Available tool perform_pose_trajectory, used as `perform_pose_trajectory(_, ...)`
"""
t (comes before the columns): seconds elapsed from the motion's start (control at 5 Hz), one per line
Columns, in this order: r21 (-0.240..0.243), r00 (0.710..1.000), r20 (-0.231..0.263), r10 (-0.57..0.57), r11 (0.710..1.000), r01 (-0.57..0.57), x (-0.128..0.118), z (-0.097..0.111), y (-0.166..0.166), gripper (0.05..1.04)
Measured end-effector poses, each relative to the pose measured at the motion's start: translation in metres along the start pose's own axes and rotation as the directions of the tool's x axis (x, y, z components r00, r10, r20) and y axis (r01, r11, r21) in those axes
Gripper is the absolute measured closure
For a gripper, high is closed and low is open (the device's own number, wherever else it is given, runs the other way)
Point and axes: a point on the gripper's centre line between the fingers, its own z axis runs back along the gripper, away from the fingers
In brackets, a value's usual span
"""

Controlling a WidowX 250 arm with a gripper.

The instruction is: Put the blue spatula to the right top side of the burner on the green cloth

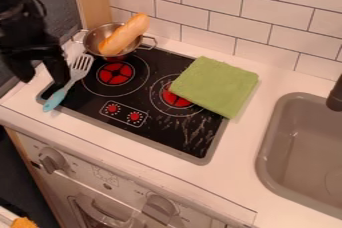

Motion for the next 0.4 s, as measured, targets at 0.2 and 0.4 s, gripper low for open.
perform_pose_trajectory(0.2, 0.029, 1.000, -0.003, 0.009, 1.000, -0.009, 0.005, -0.018, -0.002, 0.083)
perform_pose_trajectory(0.4, 0.030, 1.000, -0.022, -0.006, 1.000, 0.006, 0.002, -0.034, -0.013, 0.083)
